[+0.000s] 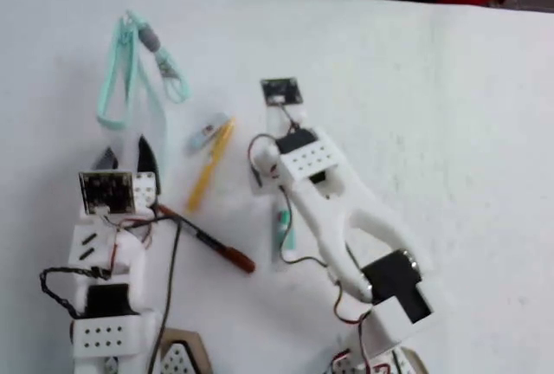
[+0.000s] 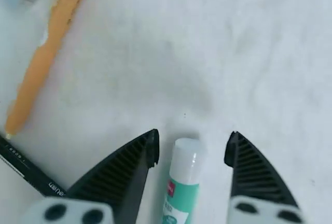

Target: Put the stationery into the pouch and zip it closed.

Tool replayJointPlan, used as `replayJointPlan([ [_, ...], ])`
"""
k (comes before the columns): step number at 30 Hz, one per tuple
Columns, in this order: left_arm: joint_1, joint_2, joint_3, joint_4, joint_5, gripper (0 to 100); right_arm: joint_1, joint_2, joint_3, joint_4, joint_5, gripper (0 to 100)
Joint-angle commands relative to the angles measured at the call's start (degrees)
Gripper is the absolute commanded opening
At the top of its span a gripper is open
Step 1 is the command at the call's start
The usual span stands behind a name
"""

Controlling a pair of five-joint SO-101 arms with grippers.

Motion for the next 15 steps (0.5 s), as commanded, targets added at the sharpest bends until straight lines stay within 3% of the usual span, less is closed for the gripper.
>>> replayJointPlan([
  [1, -1.27, 0.31, -0.18, -0.62, 0.26, 8, 1.71, -0.22, -2.37, 0.92, -0.44, 21.3],
  [15, -1.1, 0.31, -0.18, -0.62, 0.26, 8, 1.71, 8.4, -2.02, -3.91, -0.35, 21.2],
])
